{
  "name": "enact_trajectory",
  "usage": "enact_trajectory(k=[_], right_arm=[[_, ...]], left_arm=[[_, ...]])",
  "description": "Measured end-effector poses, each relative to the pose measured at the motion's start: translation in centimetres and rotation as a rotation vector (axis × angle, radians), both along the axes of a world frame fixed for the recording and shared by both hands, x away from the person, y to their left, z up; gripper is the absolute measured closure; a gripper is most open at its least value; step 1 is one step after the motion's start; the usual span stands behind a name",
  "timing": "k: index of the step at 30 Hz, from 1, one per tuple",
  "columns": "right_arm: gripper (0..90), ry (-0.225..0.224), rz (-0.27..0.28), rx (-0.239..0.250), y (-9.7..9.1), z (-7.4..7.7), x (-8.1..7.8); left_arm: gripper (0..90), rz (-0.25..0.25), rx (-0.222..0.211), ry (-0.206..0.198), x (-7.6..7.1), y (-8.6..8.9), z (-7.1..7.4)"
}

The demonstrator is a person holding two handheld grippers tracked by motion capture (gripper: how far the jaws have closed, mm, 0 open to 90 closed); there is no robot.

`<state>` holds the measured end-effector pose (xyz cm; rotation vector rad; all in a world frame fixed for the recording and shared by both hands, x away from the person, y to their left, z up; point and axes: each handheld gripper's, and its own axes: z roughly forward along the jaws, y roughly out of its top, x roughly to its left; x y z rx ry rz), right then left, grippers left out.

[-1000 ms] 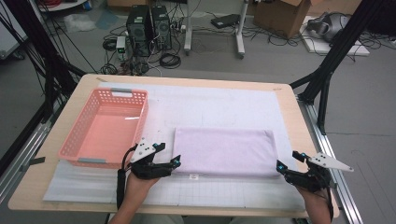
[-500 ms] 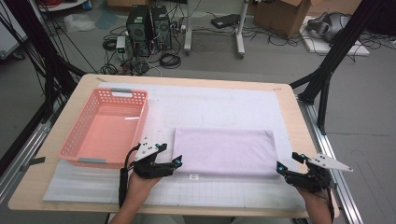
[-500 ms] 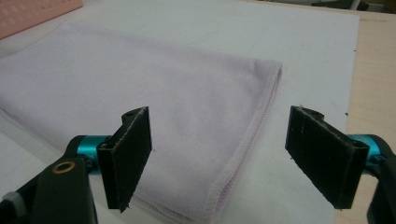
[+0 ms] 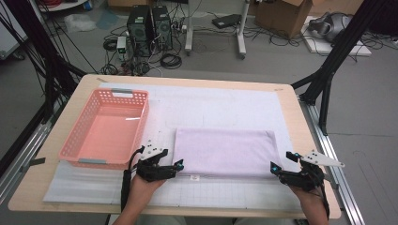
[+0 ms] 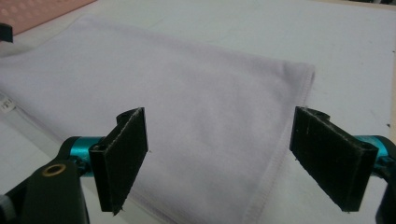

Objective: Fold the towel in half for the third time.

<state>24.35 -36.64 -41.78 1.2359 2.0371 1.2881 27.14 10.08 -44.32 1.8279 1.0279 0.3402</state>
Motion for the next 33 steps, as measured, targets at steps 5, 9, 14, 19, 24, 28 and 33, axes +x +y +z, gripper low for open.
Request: enact_trajectory(k=[5, 9, 14, 19, 24, 28, 33], right_arm=[[19.3, 0.002, 0.043, 0.003, 1.3, 0.3, 0.5], [21.7, 0.01, 0.077, 0.005, 2.6, 0.5, 1.0], [24.8, 0.007, 0.123, -0.01, 4.3, 0.8, 1.2], [26.2, 0.022, 0.125, -0.023, 5.3, 0.6, 1.5], [27.6, 0.031, 0.131, -0.036, 5.7, 0.6, 1.5], [27.6, 0.047, 0.114, -0.03, 6.1, 0.5, 2.2], [26.2, 0.059, 0.128, -0.038, 7.4, 0.6, 3.1]], left_arm=[[33.0, 0.008, 0.013, 0.039, 0.2, 0.1, -0.5], [38.7, 0.017, 0.039, 0.068, 0.3, 0.2, -0.8], [40.3, 0.026, 0.04, 0.098, 0.4, 0.2, -0.9], [43.1, 0.035, 0.058, 0.09, 0.1, 0.1, -0.9], [50.1, 0.027, 0.082, 0.078, -0.5, -0.2, -0.9], [65.5, -0.002, 0.092, 0.072, -0.8, -0.8, -0.9], [71.8, 0.005, 0.074, 0.089, -0.6, -0.8, -1.0]])
